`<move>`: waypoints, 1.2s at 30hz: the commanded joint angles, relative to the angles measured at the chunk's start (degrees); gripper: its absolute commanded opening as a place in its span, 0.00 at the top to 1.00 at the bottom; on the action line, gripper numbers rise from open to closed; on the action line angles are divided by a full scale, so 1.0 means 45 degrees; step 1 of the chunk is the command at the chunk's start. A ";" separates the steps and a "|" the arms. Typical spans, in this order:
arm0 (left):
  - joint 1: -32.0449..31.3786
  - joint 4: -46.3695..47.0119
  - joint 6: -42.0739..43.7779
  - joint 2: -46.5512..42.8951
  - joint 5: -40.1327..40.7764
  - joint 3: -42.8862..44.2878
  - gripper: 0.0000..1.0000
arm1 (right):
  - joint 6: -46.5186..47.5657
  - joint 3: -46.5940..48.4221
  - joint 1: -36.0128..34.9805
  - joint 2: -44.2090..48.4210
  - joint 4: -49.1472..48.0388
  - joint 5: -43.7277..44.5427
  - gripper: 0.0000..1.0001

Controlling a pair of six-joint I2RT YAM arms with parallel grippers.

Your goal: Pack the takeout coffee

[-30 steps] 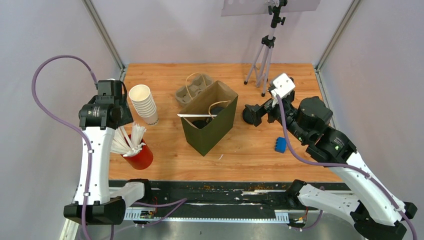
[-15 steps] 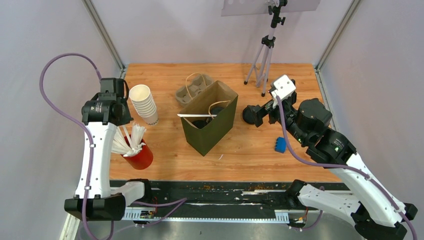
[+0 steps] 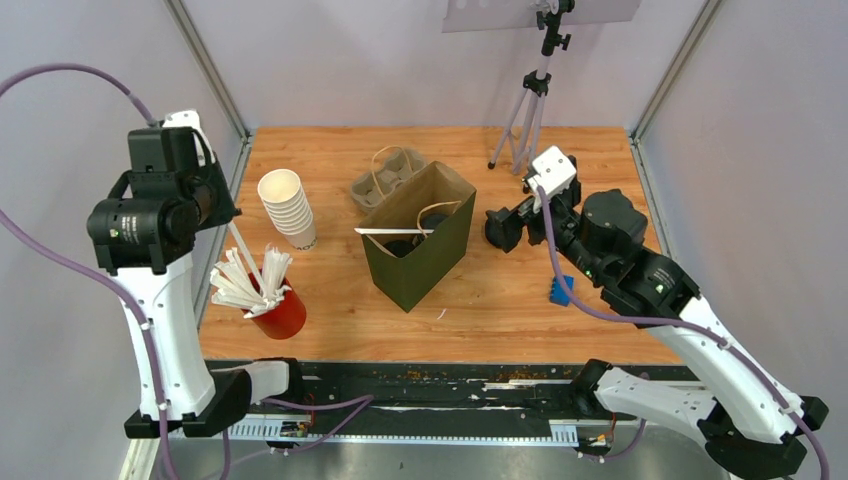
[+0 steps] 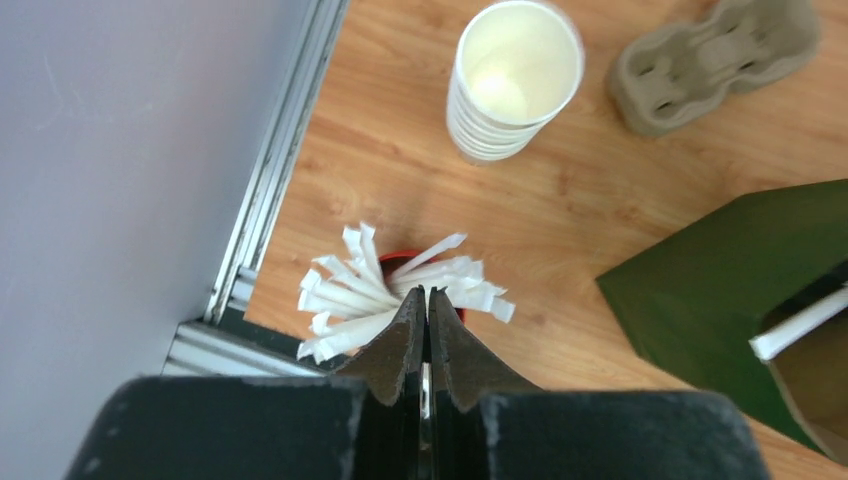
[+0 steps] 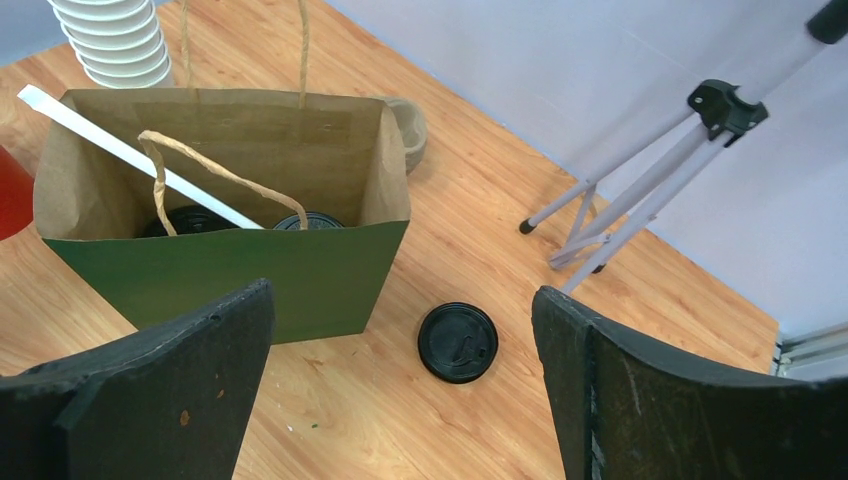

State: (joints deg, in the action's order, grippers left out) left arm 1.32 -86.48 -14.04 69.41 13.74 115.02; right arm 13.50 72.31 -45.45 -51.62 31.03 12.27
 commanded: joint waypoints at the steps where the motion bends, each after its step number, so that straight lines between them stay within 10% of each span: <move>1: 0.0088 -0.0817 0.0051 0.0754 -0.1937 0.2581 0.94 | -0.0315 0.0784 0.0053 -0.0499 -0.0303 -0.0516 0.00; 24: 0.0067 1.1893 -0.7036 -0.0501 -0.9036 -0.0838 0.87 | -0.1065 0.1771 0.0043 -0.0829 -0.0211 -0.0678 0.01; 36: -0.3406 1.5295 -0.7179 -0.0735 -0.7162 -0.5014 0.89 | -0.0968 0.1704 0.0052 -0.0531 -0.0003 -0.0463 0.01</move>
State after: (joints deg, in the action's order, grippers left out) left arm -10.26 -27.05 -45.04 67.11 -22.09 97.17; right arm 9.28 78.59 -45.45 -55.00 31.05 8.99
